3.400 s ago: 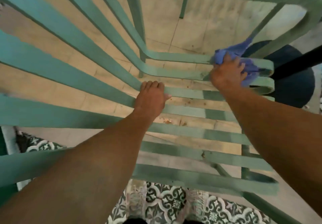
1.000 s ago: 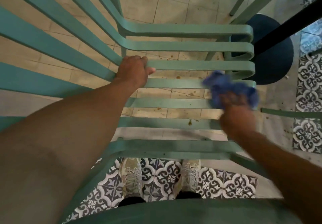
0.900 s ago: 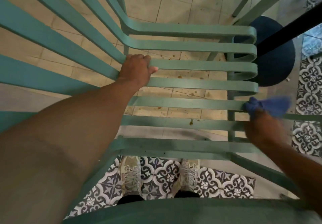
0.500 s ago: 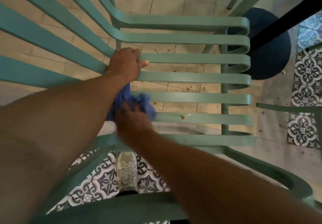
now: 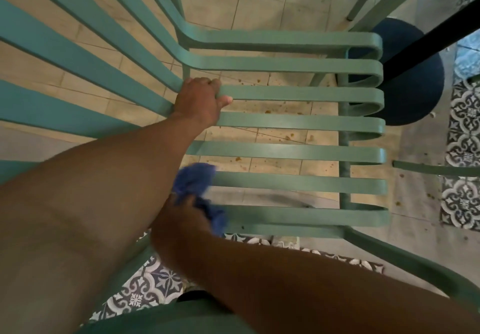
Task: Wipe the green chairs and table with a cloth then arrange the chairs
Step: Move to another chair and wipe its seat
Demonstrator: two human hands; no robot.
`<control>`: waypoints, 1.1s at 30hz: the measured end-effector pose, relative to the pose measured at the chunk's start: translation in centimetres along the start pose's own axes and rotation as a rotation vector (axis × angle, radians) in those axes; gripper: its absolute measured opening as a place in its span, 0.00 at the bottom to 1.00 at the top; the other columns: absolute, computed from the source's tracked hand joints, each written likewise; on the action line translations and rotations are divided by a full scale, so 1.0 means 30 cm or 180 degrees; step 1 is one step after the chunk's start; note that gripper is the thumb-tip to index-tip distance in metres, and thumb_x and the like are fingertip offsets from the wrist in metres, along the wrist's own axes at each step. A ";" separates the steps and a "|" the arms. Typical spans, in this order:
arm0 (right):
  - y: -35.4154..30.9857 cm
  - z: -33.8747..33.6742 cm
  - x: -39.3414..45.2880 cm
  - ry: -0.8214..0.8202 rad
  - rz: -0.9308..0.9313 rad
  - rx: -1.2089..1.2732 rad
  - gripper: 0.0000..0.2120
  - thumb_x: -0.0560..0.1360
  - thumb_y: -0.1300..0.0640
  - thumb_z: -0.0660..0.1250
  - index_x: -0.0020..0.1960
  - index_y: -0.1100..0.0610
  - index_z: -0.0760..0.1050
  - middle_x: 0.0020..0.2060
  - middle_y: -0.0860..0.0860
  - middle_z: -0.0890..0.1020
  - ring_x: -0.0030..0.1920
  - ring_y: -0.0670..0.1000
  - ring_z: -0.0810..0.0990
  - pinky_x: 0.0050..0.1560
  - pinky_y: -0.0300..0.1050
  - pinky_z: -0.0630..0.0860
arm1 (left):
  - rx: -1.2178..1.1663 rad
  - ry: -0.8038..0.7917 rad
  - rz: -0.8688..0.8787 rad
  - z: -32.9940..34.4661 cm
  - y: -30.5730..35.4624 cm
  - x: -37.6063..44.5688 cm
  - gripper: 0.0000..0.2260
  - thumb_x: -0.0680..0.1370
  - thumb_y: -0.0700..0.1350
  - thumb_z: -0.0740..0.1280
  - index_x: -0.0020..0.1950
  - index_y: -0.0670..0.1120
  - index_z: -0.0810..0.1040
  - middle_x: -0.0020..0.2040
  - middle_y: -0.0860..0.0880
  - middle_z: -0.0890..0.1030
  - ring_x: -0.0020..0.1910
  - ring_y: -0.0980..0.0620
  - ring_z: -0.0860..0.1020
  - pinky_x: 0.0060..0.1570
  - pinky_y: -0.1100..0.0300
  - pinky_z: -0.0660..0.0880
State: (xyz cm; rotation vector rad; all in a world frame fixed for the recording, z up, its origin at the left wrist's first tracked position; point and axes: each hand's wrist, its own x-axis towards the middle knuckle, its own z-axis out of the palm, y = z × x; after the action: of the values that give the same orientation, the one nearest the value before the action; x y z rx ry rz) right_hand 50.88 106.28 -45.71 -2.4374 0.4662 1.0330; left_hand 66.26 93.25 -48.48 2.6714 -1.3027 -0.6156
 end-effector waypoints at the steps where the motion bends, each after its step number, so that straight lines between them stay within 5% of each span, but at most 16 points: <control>1: -0.040 -0.006 0.035 0.0042 -0.0065 0.0045 0.25 0.81 0.54 0.57 0.75 0.60 0.56 0.71 0.65 0.61 0.69 0.68 0.61 0.64 0.69 0.63 | 0.0014 0.0010 0.0022 0.004 -0.002 0.005 0.23 0.81 0.58 0.59 0.69 0.43 0.72 0.64 0.41 0.75 0.63 0.40 0.69 0.63 0.49 0.64; 5: 0.201 -0.011 -0.083 0.0360 -0.0512 -0.0421 0.25 0.82 0.51 0.54 0.76 0.55 0.52 0.73 0.62 0.56 0.71 0.68 0.56 0.63 0.70 0.62 | -0.0008 0.0026 -0.0023 0.016 -0.011 0.007 0.24 0.81 0.59 0.59 0.70 0.44 0.71 0.64 0.41 0.74 0.64 0.40 0.68 0.64 0.49 0.63; 8: 0.509 0.019 -0.279 -0.0219 0.0086 -0.1066 0.28 0.81 0.51 0.58 0.77 0.52 0.51 0.75 0.61 0.49 0.73 0.69 0.53 0.67 0.74 0.58 | -0.0053 0.0022 -0.0050 0.009 -0.011 0.002 0.24 0.80 0.59 0.59 0.70 0.45 0.71 0.65 0.42 0.74 0.64 0.40 0.68 0.64 0.49 0.63; 12: 0.718 -0.047 -0.411 -0.0928 0.0845 -0.1563 0.23 0.80 0.58 0.63 0.72 0.60 0.62 0.67 0.63 0.67 0.62 0.60 0.74 0.60 0.53 0.76 | -0.0045 0.0059 0.0022 0.003 -0.006 -0.002 0.23 0.81 0.58 0.59 0.69 0.44 0.72 0.64 0.42 0.75 0.63 0.40 0.69 0.64 0.49 0.63; 15: 0.618 -0.079 -0.340 -0.0345 0.0421 -0.0702 0.16 0.81 0.60 0.58 0.68 0.62 0.66 0.59 0.57 0.76 0.51 0.51 0.79 0.48 0.41 0.77 | -0.0053 0.0078 0.0001 0.004 -0.007 -0.004 0.23 0.81 0.58 0.59 0.69 0.44 0.72 0.63 0.42 0.75 0.62 0.40 0.69 0.64 0.49 0.63; 19: 0.232 -0.088 -0.078 0.0367 -0.0859 0.0388 0.15 0.76 0.62 0.66 0.62 0.60 0.69 0.49 0.58 0.77 0.43 0.54 0.80 0.42 0.48 0.79 | -0.0013 0.0023 -0.0011 0.000 -0.005 -0.003 0.23 0.81 0.58 0.59 0.68 0.44 0.72 0.64 0.42 0.75 0.63 0.41 0.69 0.63 0.49 0.64; 22: 0.176 -0.089 0.073 0.1031 -0.1734 0.0022 0.23 0.70 0.58 0.74 0.61 0.61 0.72 0.54 0.64 0.75 0.46 0.61 0.79 0.40 0.54 0.80 | -0.0038 0.0040 -0.0010 0.007 -0.012 0.006 0.22 0.81 0.58 0.59 0.67 0.44 0.73 0.63 0.42 0.75 0.63 0.41 0.69 0.62 0.49 0.64; 25: 0.372 -0.071 0.033 0.1353 -0.1184 -0.0018 0.26 0.65 0.54 0.78 0.57 0.57 0.69 0.48 0.61 0.77 0.39 0.57 0.79 0.27 0.45 0.73 | -0.0034 0.0052 -0.0003 0.015 -0.024 0.009 0.22 0.80 0.58 0.60 0.66 0.44 0.74 0.62 0.42 0.76 0.62 0.40 0.69 0.61 0.48 0.65; 30: 0.797 -0.103 -0.175 0.1911 0.0638 0.0031 0.16 0.78 0.52 0.64 0.61 0.59 0.70 0.50 0.61 0.75 0.39 0.54 0.75 0.33 0.45 0.69 | -0.0043 -0.0038 -0.0030 -0.009 -0.011 0.004 0.23 0.81 0.58 0.59 0.68 0.44 0.73 0.63 0.42 0.76 0.62 0.40 0.69 0.61 0.48 0.65; 33: 0.806 -0.089 -0.199 0.2155 0.1209 0.0437 0.13 0.81 0.51 0.55 0.60 0.59 0.67 0.52 0.61 0.73 0.38 0.52 0.71 0.34 0.46 0.70 | 0.0028 -0.0064 -0.0018 -0.016 -0.008 -0.001 0.22 0.81 0.58 0.59 0.67 0.44 0.73 0.63 0.42 0.76 0.62 0.40 0.70 0.62 0.49 0.65</control>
State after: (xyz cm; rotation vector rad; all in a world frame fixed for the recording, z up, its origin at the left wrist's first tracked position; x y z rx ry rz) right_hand 37.19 85.30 -46.20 -2.5774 1.2086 0.2444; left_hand 66.63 93.37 -48.10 2.6837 -1.3062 -0.6406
